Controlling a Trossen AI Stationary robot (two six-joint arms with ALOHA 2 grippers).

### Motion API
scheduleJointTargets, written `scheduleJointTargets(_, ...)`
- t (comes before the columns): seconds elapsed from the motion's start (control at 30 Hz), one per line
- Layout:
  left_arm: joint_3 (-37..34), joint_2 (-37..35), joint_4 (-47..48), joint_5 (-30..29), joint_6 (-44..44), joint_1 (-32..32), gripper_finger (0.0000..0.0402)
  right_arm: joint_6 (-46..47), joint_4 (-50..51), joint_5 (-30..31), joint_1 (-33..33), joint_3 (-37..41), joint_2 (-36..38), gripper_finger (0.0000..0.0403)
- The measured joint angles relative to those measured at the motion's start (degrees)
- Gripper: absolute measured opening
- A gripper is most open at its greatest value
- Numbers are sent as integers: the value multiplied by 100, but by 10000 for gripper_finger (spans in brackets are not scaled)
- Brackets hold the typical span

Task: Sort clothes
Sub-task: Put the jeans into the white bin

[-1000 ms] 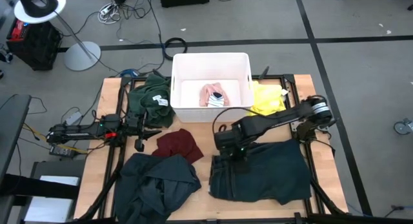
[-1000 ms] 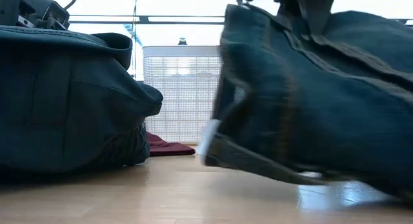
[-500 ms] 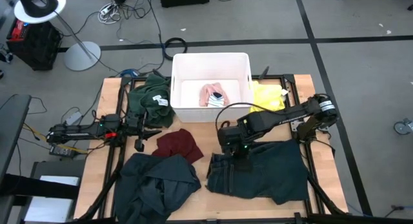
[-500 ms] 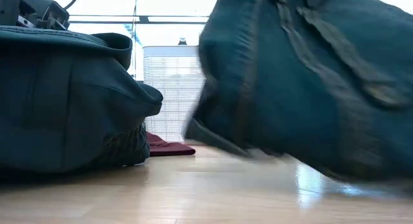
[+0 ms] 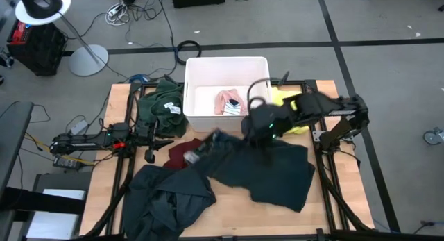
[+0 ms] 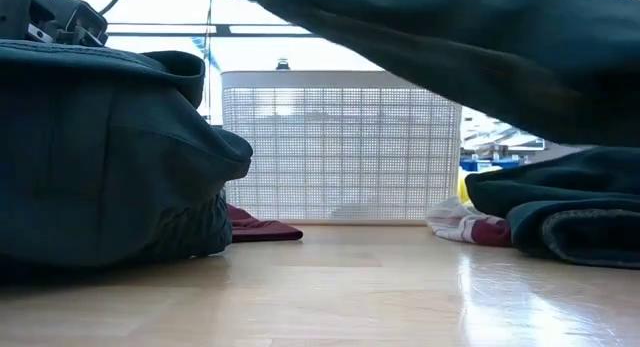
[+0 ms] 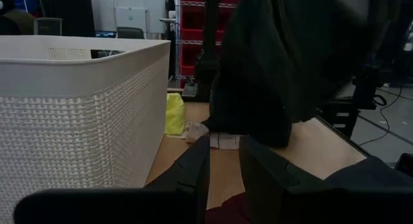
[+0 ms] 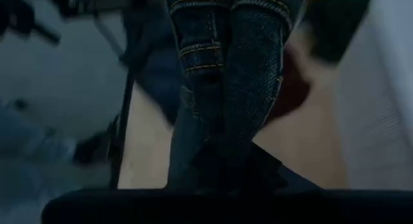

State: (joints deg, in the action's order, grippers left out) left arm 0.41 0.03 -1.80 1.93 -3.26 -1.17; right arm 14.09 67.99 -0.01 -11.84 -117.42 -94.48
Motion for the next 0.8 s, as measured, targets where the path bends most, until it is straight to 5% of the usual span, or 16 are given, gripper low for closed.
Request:
scheduleJointTargets(0.37,2,-2,0,0,0,0,89,-801,-1309,895,541,-1383,0,31)
scheduleJointTargets(0.63,0,0,-1,0,1,0,89,-2218,-3853,1666,1216,-1487,-2,31)
scheduleJointTargets(0.8,2,-2,0,0,0,0,89,-2973,-4455,2660,1864,-1491,-2,31)
